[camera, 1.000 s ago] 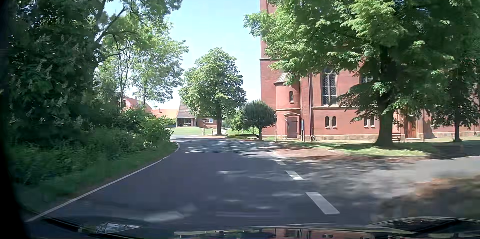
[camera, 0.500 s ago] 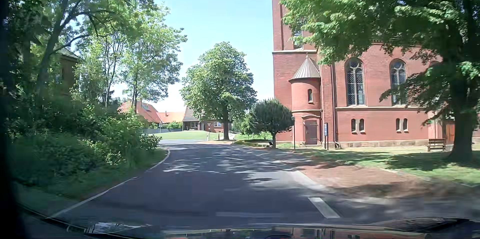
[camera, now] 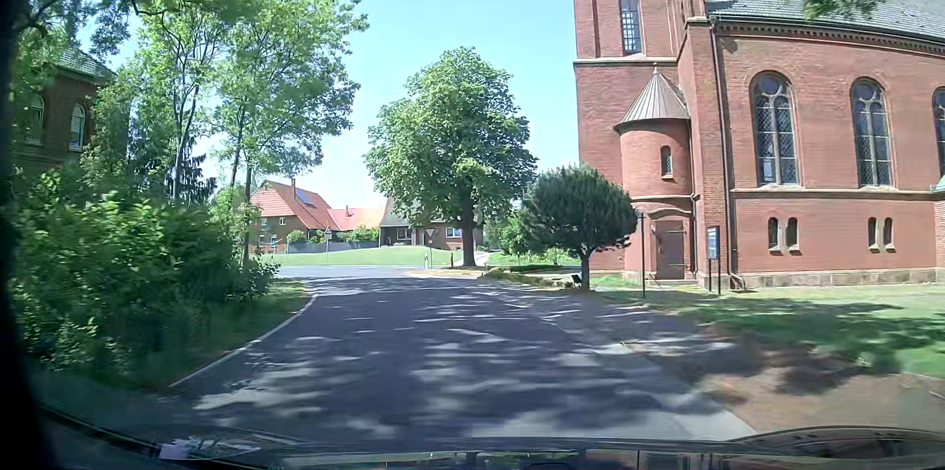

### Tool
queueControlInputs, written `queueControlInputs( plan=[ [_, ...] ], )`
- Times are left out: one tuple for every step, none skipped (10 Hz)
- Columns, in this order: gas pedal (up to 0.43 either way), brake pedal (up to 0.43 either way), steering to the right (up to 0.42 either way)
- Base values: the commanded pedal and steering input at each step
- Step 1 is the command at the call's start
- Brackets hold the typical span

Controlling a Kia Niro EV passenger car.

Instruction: Follow the waypoints while adhering to traffic rules and regulations

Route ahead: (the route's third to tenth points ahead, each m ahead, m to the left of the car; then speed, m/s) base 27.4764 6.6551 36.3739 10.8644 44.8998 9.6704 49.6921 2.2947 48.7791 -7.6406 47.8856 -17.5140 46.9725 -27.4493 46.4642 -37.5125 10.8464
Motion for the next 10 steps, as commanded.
queueControlInputs(
  plan=[
    [0.000, 0.000, -0.053],
    [0.000, 0.000, -0.055],
    [0.000, 0.000, -0.060],
    [0.000, 0.000, -0.065],
    [0.000, 0.000, -0.066],
    [0.000, 0.000, -0.066],
    [0.000, 0.000, -0.067],
    [0.000, 0.000, -0.067],
    [0.000, 0.000, -0.067],
    [0.000, 0.000, -0.067]
  ],
)
